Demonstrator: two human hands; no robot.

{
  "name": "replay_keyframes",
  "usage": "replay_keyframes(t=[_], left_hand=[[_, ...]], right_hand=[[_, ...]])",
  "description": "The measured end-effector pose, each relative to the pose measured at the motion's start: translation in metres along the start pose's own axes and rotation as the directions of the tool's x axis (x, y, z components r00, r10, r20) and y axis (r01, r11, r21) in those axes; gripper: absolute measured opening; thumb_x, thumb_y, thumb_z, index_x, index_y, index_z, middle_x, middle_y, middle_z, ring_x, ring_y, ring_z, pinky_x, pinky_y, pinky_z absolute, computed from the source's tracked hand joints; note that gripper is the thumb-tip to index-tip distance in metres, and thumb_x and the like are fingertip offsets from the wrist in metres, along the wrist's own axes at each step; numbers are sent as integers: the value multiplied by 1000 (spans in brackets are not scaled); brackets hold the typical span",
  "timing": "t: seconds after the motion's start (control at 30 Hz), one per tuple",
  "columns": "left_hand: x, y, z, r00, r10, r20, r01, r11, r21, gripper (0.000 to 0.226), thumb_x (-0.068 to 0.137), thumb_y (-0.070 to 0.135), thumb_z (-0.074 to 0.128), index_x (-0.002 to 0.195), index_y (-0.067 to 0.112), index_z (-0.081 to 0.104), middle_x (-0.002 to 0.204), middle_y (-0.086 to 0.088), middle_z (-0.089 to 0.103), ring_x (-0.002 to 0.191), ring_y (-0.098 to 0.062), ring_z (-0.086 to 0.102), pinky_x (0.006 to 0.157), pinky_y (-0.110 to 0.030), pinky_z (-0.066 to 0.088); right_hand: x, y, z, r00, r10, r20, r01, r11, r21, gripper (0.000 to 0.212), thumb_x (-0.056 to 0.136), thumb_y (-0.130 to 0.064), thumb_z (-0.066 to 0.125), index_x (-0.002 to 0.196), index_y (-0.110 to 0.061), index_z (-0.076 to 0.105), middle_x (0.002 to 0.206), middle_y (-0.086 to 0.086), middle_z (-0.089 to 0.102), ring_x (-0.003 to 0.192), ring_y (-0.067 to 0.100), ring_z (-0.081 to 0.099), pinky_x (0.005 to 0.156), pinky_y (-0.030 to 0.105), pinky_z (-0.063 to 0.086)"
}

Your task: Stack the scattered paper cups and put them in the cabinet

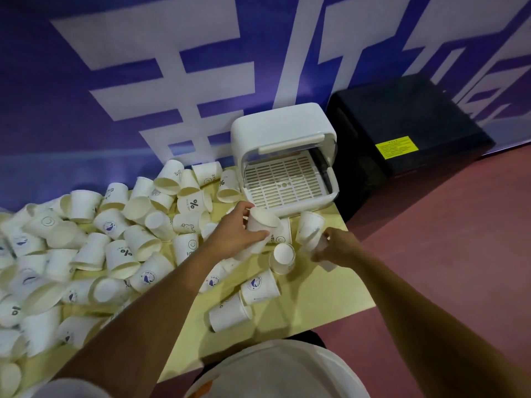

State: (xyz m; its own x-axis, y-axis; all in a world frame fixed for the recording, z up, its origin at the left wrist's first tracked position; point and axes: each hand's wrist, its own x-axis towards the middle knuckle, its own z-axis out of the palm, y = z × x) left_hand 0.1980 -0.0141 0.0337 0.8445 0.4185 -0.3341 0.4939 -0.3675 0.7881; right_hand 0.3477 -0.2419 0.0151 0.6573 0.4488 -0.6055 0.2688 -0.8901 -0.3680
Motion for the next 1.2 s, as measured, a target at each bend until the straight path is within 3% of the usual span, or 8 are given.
replay_keyframes(t=[0.23,0.4,0.57,0.77,0.9,0.97,1.1,1.2], left_hand=[[10,9,-19,999,30,-41,-30,1000,-7,76,78,32,83,140,23,40,128,9,52,108,-11,56,75,-14,43],[14,3,-36,996,14,-86,-16,1000,-19,69,78,30,82,135,24,43,125,9,55,106,-8,56,72,-10,42],[21,-11,-49,990,-29,-141,23,999,-47,70,76,32,83,135,27,44,124,11,56,111,-11,57,78,-19,46],[29,-20,-59,982,-76,-172,56,991,-121,69,75,29,84,132,34,47,122,13,57,110,-9,58,71,-36,62],[34,-25,-61,979,-106,-172,72,978,-195,70,75,27,84,135,34,48,120,14,57,108,-7,57,59,-40,62],[37,-28,-61,979,-102,-175,65,977,-205,69,76,27,84,135,34,48,120,14,57,107,-6,57,62,-40,62],[44,-35,-59,978,-108,-177,76,981,-178,69,75,29,84,134,34,49,121,13,60,109,-2,57,87,-29,55],[49,-39,-60,974,-134,-180,101,978,-184,68,75,28,85,134,33,50,119,13,61,108,-3,57,86,-24,52]], right_hand=[[13,-45,-30,973,-154,-173,179,974,142,71,71,-38,89,128,-12,57,115,7,68,101,26,64,87,40,57],[29,-76,-32,949,-230,-216,273,941,199,72,73,-34,87,132,-13,50,116,3,64,102,24,61,82,35,51],[48,-101,-33,934,-288,-209,335,910,244,78,74,-26,86,137,-17,42,112,-1,60,105,22,59,83,31,48],[76,-121,-27,930,-322,-179,360,899,250,79,73,-23,86,138,-21,41,121,2,60,110,24,58,93,40,53],[96,-130,-22,924,-342,-174,374,902,214,73,74,-22,86,135,-16,47,121,4,61,104,19,55,90,35,50],[103,-132,-17,921,-344,-183,376,909,181,69,75,-23,86,132,-16,49,120,5,63,100,19,55,86,33,49],[116,-137,-9,921,-339,-191,370,916,157,71,76,-25,85,135,-18,45,120,6,64,106,26,61,87,39,54],[124,-143,-3,927,-340,-162,361,925,124,75,76,-25,82,139,-22,41,124,9,62,108,29,62,89,43,55]])
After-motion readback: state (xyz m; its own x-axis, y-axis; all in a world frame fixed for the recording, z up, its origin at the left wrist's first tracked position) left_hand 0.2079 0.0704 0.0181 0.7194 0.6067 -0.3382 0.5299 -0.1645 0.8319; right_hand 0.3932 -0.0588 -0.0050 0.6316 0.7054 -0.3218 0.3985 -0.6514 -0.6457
